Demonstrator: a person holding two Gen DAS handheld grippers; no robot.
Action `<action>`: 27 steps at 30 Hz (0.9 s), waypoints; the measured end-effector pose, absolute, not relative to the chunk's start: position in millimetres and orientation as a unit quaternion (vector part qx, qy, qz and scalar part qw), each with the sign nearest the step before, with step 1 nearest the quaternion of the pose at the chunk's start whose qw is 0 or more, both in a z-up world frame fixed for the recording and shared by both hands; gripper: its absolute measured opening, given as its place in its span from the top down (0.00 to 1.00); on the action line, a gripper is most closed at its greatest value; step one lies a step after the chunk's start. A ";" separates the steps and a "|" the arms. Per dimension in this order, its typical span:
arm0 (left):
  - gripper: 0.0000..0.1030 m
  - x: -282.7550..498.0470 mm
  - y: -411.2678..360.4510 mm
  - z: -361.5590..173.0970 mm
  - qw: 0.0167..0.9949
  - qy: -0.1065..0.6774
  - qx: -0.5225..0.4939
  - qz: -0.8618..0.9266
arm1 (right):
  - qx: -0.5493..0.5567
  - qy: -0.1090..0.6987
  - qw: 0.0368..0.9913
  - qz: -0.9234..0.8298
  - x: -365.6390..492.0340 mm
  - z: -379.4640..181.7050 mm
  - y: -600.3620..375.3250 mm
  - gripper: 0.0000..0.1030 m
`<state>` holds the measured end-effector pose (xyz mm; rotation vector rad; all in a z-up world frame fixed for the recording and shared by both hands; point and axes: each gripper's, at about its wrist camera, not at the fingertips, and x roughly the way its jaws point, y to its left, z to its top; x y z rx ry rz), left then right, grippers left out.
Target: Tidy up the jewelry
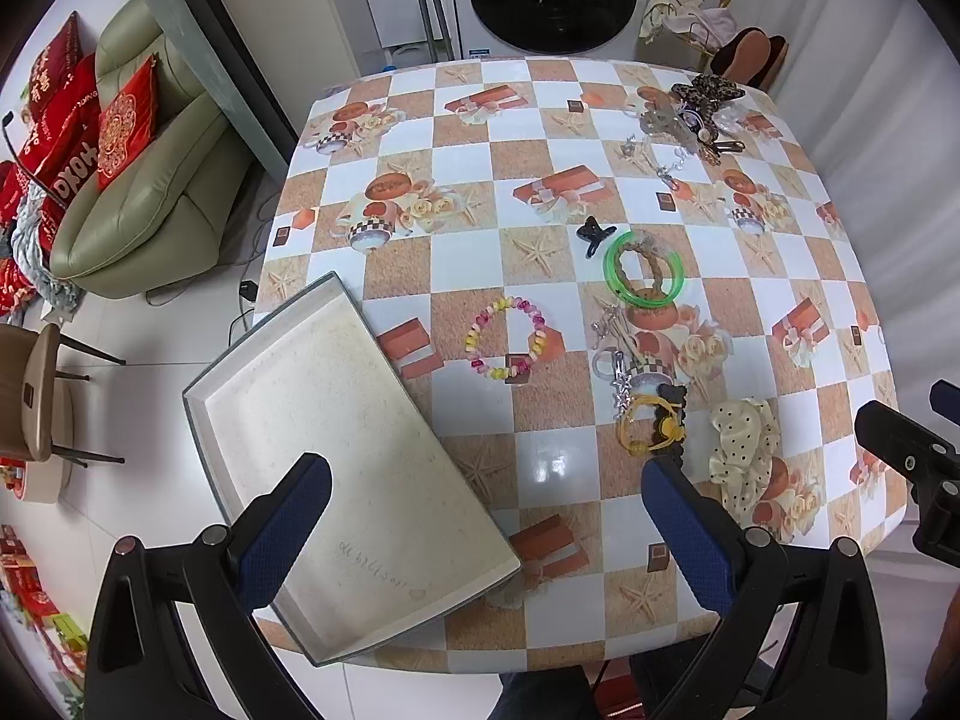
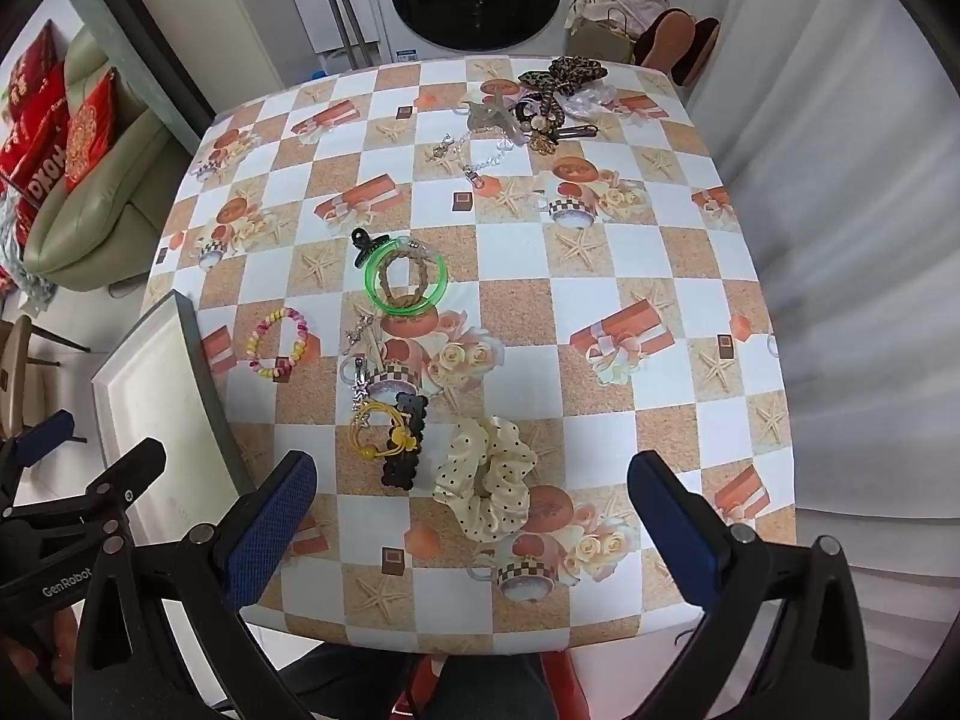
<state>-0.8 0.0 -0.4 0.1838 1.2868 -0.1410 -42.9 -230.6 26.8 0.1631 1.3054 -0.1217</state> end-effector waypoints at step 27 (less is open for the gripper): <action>0.00 -0.5 0.7 -0.6 0.793 0.599 0.086 -0.067 | 0.074 0.606 0.790 -0.058 -44.2 25.8 -226.2 0.00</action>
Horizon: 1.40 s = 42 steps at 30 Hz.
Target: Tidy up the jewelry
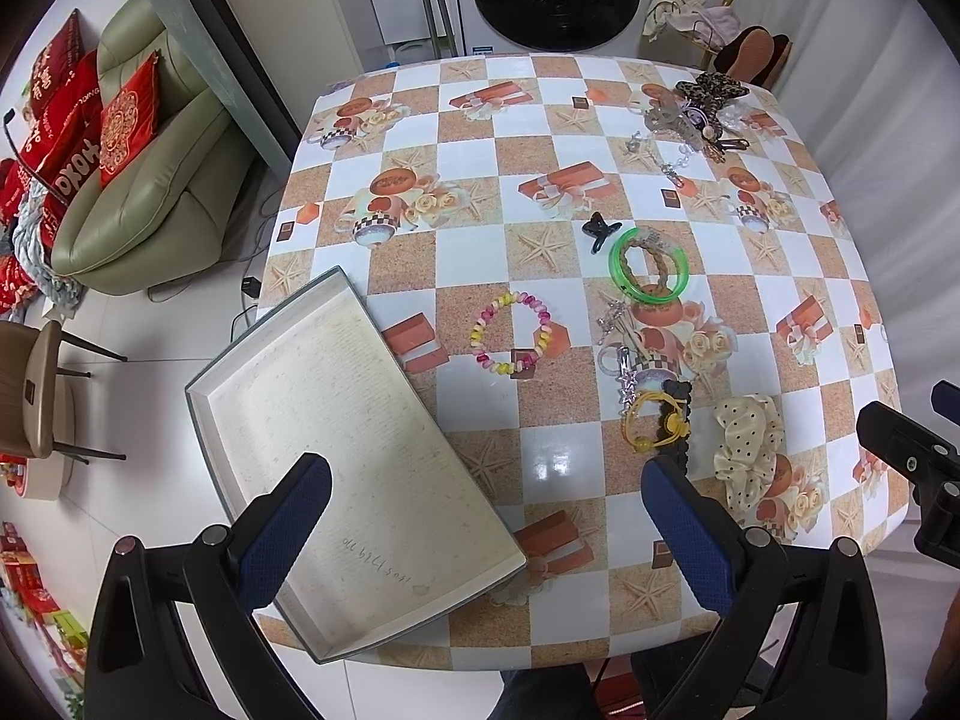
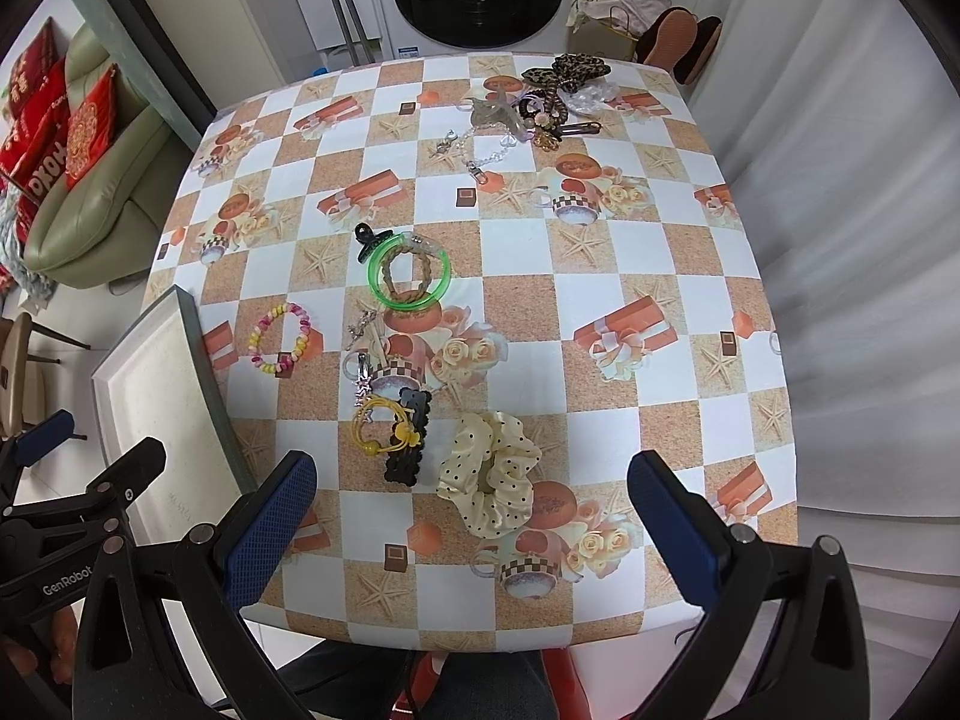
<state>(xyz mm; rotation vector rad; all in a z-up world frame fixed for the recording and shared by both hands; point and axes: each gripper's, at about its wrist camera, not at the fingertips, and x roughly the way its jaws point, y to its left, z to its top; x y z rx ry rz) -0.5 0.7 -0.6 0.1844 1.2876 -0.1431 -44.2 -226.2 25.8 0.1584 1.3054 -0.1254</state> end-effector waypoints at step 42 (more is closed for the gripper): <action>0.00 -0.3 -0.6 0.0 0.794 0.598 0.087 -0.066 | 0.072 0.607 0.789 -0.060 -46.6 28.0 -223.1 0.00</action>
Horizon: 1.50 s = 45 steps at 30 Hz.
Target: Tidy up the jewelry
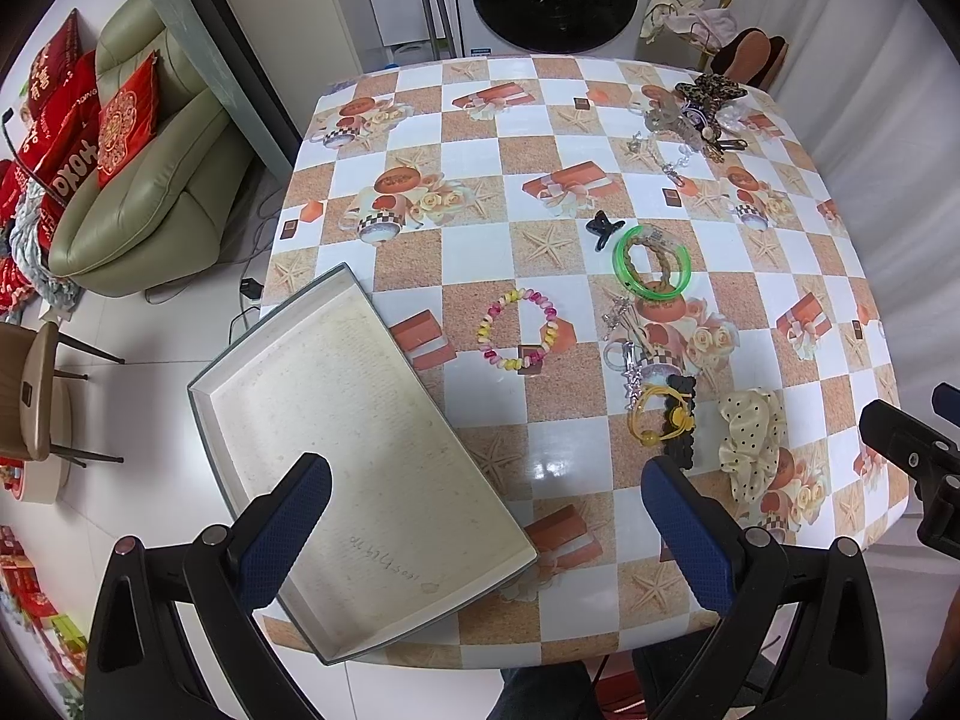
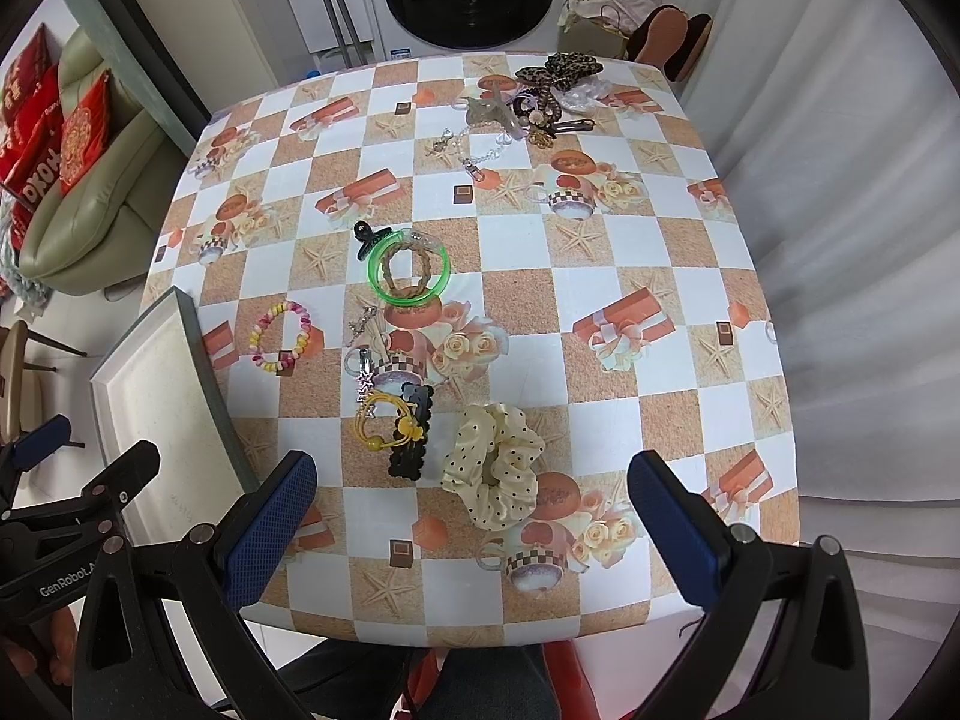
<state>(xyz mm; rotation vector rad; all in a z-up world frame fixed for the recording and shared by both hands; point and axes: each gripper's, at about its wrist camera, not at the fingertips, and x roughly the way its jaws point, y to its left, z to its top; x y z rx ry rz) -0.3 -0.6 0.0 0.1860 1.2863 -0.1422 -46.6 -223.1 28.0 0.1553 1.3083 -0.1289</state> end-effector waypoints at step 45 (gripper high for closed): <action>0.20 96.7 -11.6 -132.0 0.739 0.663 0.087 -0.081 | 0.119 0.659 0.740 -0.063 63.8 -88.6 -257.2 0.03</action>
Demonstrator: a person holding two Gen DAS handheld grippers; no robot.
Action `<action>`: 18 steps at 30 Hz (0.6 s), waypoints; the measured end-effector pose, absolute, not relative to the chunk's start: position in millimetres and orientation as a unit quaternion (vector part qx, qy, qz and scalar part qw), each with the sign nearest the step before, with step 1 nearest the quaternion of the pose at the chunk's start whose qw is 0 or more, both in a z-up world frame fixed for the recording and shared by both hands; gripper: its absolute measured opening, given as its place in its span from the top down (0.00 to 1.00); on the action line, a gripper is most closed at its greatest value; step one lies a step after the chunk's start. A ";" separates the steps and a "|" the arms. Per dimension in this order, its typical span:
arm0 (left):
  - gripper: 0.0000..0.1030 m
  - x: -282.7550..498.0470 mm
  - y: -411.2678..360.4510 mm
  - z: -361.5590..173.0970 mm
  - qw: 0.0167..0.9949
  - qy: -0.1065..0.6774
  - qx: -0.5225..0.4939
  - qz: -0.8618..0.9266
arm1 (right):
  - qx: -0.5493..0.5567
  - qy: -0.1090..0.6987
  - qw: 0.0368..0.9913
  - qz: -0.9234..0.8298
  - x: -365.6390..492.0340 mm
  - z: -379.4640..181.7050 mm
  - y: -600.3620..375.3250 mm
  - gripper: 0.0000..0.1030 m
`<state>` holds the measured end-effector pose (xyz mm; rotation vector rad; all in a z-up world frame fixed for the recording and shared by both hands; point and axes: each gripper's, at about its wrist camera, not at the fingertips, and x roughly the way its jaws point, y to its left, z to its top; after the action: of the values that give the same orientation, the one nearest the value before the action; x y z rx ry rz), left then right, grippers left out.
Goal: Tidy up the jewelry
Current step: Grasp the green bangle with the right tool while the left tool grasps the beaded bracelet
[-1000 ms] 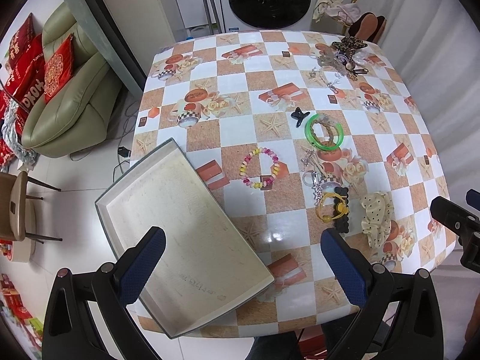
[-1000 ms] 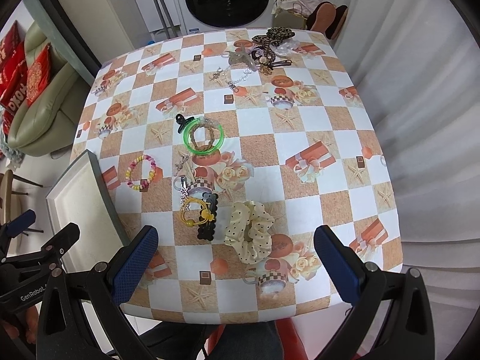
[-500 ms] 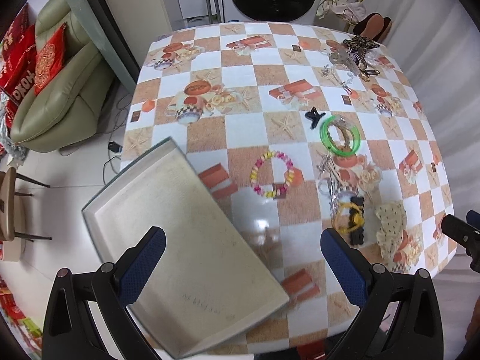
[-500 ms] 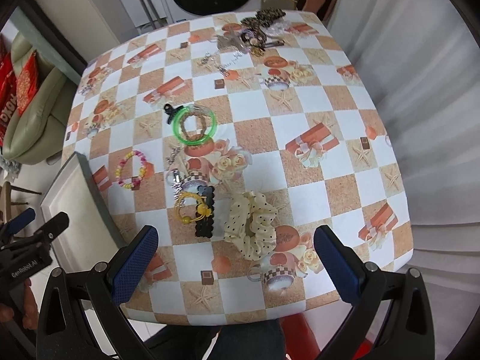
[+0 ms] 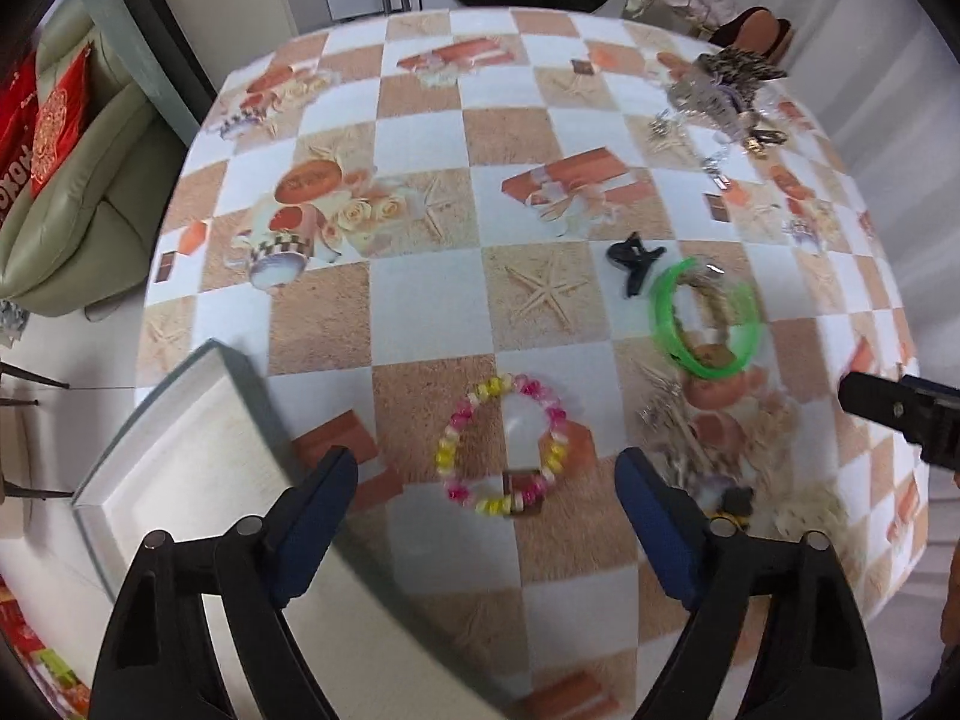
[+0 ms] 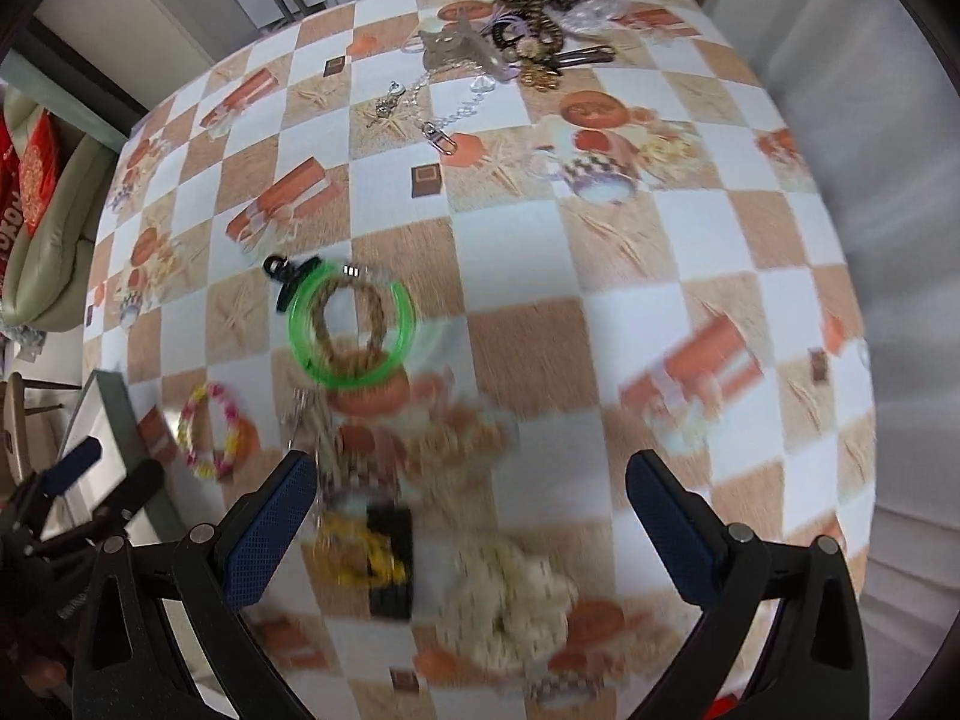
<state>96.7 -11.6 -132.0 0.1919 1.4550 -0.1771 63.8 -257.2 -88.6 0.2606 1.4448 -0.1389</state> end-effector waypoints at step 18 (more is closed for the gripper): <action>0.34 97.7 -15.7 -177.6 0.722 0.684 0.092 -0.054 | 0.133 0.669 0.730 -0.036 124.1 -155.9 -247.9 0.55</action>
<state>97.7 -15.7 -177.6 0.2035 1.5100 -0.1203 124.1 -247.8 -155.9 0.2936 1.4732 -0.0789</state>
